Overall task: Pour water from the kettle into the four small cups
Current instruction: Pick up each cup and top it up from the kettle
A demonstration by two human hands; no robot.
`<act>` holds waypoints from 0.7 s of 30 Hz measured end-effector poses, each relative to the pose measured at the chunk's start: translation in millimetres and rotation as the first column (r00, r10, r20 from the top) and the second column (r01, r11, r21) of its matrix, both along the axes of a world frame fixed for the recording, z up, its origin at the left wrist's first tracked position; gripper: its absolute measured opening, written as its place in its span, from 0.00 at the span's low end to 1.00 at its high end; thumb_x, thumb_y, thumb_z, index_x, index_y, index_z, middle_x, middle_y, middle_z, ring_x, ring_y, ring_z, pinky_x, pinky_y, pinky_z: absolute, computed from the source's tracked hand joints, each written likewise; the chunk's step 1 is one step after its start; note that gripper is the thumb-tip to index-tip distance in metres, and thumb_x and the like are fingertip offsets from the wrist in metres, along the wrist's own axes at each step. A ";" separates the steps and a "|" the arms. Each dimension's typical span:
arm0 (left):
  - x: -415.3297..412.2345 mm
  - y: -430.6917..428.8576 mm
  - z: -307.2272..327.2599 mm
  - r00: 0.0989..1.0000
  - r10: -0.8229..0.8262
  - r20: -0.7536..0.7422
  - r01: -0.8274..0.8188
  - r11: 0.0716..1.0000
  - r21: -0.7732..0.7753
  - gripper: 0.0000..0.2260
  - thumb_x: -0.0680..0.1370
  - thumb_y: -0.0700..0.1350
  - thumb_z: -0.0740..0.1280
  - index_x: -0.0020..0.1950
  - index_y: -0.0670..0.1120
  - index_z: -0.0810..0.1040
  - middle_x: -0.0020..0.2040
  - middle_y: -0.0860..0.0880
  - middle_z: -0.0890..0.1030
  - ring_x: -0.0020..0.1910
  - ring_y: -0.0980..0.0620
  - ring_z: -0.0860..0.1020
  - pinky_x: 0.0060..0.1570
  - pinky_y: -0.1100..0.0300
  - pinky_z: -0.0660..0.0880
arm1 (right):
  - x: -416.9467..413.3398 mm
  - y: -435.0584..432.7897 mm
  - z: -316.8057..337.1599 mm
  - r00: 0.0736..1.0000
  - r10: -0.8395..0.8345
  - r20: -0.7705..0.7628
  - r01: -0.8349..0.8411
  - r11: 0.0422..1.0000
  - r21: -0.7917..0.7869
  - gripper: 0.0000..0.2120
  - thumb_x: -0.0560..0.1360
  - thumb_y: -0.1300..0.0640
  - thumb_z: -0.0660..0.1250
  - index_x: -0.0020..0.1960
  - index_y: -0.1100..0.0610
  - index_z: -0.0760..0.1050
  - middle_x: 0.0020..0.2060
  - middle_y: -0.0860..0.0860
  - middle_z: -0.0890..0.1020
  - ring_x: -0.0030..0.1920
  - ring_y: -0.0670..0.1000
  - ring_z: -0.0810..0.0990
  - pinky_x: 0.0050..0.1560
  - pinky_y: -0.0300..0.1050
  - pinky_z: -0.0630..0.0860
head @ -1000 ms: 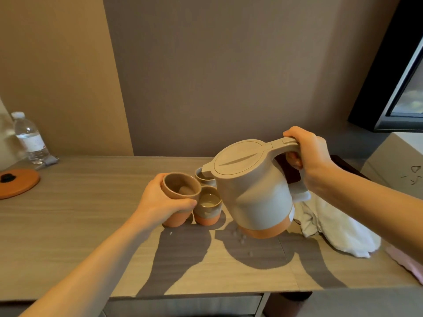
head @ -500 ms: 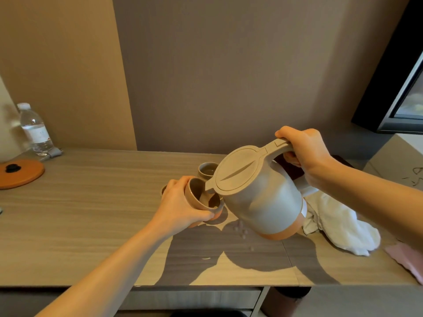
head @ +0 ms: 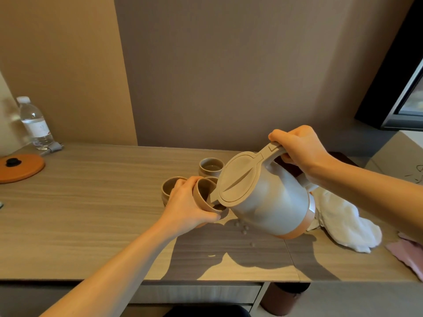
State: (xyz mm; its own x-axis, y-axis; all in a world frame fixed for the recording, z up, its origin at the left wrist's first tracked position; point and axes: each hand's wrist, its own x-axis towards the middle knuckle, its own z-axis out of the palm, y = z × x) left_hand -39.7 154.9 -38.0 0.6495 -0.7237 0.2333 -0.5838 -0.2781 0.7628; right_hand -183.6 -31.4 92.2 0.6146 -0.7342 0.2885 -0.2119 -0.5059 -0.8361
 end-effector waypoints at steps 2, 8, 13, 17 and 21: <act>-0.6 -1.0 -2.1 1.000 0.001 0.003 -0.001 1.000 0.005 0.37 0.51 0.62 0.78 0.58 0.62 0.69 0.56 0.58 0.73 0.58 0.54 0.71 0.57 0.50 0.76 | 1.1 0.5 -1.7 1.000 -0.005 -0.029 0.004 1.000 -0.029 0.24 0.62 0.47 0.65 0.31 0.71 0.74 0.32 0.71 0.76 0.33 0.57 0.71 0.39 0.55 0.73; -2.3 0.3 -7.2 1.000 -0.005 -0.006 0.005 1.000 0.001 0.37 0.53 0.59 0.79 0.59 0.60 0.69 0.57 0.55 0.72 0.57 0.54 0.71 0.56 0.53 0.74 | 4.1 0.8 -1.7 0.995 -0.033 -0.098 0.022 0.994 -0.106 0.18 0.60 0.45 0.64 0.20 0.57 0.72 0.26 0.60 0.73 0.30 0.55 0.69 0.37 0.53 0.71; -5.0 1.4 -9.9 1.000 -0.005 -0.008 0.004 1.000 -0.019 0.36 0.55 0.57 0.81 0.59 0.59 0.69 0.54 0.58 0.71 0.56 0.56 0.71 0.55 0.56 0.73 | 5.8 2.0 -2.1 0.992 -0.024 -0.128 0.003 0.988 -0.157 0.22 0.61 0.43 0.63 0.24 0.62 0.74 0.32 0.70 0.77 0.30 0.57 0.71 0.37 0.54 0.72; -7.4 1.0 -12.4 1.000 -0.003 -0.010 0.002 1.000 -0.018 0.36 0.55 0.56 0.81 0.59 0.59 0.68 0.54 0.59 0.70 0.56 0.55 0.71 0.55 0.57 0.73 | 6.2 3.5 -2.1 0.990 -0.031 -0.135 0.005 0.982 -0.187 0.21 0.63 0.43 0.63 0.22 0.60 0.74 0.32 0.70 0.77 0.30 0.57 0.71 0.37 0.55 0.75; -9.5 0.5 -15.9 0.999 0.007 -0.033 -0.008 1.000 -0.026 0.36 0.55 0.56 0.81 0.59 0.59 0.69 0.56 0.57 0.71 0.57 0.55 0.72 0.56 0.56 0.74 | 5.6 6.6 -1.9 0.991 -0.016 -0.136 -0.012 0.980 -0.199 0.19 0.67 0.47 0.64 0.19 0.51 0.76 0.29 0.67 0.77 0.30 0.56 0.70 0.38 0.56 0.76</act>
State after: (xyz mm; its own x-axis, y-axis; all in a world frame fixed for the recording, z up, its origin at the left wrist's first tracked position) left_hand -49.2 155.4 -53.9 0.6622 -0.7130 0.2305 -0.5567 -0.2621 0.7883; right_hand -178.0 -24.8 90.2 0.6569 -0.6717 0.3425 -0.3182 -0.6588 -0.6817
